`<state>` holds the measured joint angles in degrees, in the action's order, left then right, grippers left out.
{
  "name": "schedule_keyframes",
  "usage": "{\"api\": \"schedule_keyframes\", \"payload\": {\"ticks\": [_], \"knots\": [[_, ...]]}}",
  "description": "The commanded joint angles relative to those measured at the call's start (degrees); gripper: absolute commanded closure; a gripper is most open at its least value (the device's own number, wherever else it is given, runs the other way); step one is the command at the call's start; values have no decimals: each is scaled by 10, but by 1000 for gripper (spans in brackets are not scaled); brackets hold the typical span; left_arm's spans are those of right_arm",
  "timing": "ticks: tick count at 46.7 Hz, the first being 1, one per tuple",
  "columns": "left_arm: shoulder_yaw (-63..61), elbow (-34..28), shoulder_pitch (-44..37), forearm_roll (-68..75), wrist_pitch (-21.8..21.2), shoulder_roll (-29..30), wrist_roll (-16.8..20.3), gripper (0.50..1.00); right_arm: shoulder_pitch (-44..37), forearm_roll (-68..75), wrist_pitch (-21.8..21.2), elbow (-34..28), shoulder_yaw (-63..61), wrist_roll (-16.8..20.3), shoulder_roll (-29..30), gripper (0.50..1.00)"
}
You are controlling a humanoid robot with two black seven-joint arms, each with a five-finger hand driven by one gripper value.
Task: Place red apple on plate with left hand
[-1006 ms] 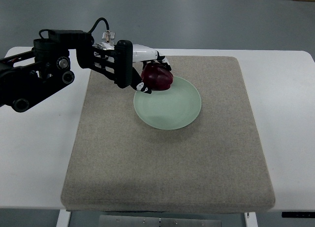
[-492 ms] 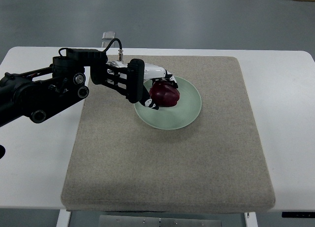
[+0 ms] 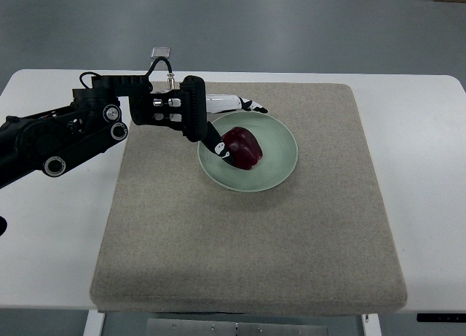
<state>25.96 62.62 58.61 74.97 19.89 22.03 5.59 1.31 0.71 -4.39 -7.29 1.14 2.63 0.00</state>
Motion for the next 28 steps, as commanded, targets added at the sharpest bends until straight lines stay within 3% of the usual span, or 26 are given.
{"api": "schedule_keyframes", "payload": {"ticks": [1, 11, 21, 28], "knots": [[1, -1, 2, -74, -13, 6, -1, 506, 0, 0, 0, 0, 0, 0, 0, 572], [35, -15, 5, -241, -46, 50, -11, 506, 0, 0, 0, 0, 0, 0, 0, 572], [107, -127, 5, -404, -57, 45, -32, 506, 0, 0, 0, 0, 0, 0, 0, 572], [120, -160, 6, -532, -50, 49, -51, 504, 0, 0, 0, 0, 0, 0, 0, 572]]}}
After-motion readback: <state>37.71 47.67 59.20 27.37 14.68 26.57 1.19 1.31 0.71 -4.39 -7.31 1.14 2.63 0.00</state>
